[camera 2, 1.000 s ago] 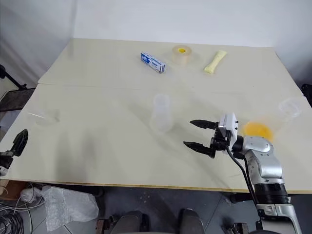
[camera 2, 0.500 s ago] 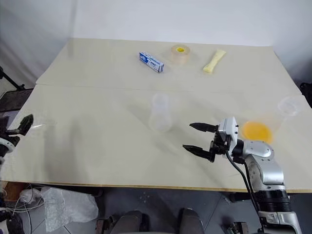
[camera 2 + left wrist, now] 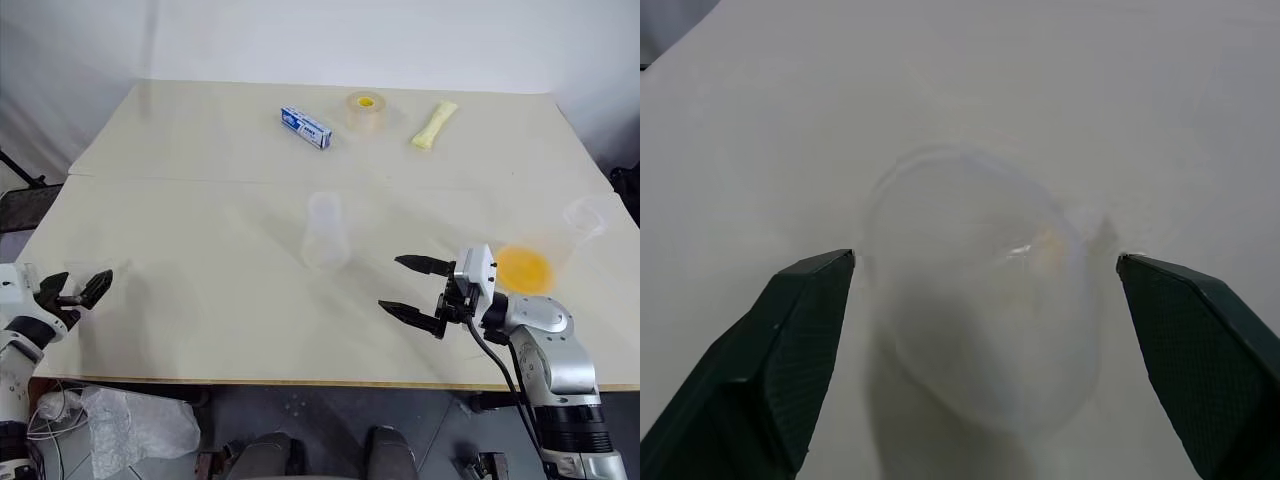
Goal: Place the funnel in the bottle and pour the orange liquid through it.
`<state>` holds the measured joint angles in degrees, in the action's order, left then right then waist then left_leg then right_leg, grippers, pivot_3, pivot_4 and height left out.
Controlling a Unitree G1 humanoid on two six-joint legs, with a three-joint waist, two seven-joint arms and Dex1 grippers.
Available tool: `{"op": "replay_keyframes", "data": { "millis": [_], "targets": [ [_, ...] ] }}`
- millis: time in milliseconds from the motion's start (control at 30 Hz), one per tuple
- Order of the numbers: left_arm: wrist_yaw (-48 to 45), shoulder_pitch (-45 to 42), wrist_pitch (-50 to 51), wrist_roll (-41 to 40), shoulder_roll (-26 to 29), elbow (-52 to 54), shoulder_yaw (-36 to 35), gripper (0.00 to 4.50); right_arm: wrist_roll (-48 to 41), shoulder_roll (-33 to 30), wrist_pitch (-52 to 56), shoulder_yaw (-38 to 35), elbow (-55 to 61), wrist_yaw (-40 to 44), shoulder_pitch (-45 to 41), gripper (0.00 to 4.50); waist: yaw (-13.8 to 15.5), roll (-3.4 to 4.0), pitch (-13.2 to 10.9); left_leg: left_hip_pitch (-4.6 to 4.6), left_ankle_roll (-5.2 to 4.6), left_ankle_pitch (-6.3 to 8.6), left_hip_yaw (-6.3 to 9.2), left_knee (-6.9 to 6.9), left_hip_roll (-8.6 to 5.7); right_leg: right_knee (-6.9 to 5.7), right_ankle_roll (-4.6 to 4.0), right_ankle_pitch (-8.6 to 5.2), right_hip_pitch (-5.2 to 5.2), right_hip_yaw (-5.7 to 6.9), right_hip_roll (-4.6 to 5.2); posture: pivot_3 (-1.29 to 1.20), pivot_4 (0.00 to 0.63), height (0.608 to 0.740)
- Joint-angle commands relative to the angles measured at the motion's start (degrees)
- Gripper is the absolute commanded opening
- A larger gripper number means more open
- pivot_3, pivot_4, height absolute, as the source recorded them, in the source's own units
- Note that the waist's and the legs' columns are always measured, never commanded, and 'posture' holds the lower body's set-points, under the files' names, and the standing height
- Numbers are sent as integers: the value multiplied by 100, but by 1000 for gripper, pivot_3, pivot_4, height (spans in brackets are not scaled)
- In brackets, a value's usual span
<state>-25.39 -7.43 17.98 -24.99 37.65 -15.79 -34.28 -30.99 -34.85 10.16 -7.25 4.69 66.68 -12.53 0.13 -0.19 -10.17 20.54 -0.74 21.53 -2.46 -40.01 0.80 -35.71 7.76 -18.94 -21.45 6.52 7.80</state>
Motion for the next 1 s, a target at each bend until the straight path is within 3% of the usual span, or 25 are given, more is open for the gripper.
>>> {"op": "replay_keyframes", "data": {
  "millis": [33, 267, 633, 900, 1000],
  "targets": [
    [64, -87, -150, -17, 71, 142, -125, 4456, -114, -71, -3, -111, 204, -11, -60, 4500, -4, 0, 0, 0, 0, 0, 0, 0, 0, 0, 0, 0, 0, 0, 0, 0, 150, 740],
    [3, 150, -92, -58, 196, 305, -320, 4456, -87, -89, -44, -112, 151, 40, -73, 4500, -26, 0, 0, 0, 0, 0, 0, 3, 1, 0, 0, 0, -1, 2, -2, 0, 150, 740],
    [-192, 1068, 605, -462, 99, 1551, -430, 4456, -75, -88, 35, -27, 179, 16, -166, 4500, -12, 0, 0, 0, 0, 0, 1, 4, 1, 5, 0, 0, 0, -5, 5, 0, 150, 740],
    [-75, 317, 306, -82, -86, 883, 251, 4456, -21, -12, 87, 111, 103, -15, -389, 4500, 14, 0, 0, 0, 0, 0, 2, 3, -2, 4, 0, 0, 1, -4, 3, 0, 150, 740],
    [-83, 19, 252, -47, -132, 540, 332, 3881, -32, -16, 108, 122, 133, -58, -412, 4500, -9, -1, 0, 0, -1, 0, 1, 1, -2, 1, 0, 0, 0, -2, 0, 0, 150, 740]
  ]
}}
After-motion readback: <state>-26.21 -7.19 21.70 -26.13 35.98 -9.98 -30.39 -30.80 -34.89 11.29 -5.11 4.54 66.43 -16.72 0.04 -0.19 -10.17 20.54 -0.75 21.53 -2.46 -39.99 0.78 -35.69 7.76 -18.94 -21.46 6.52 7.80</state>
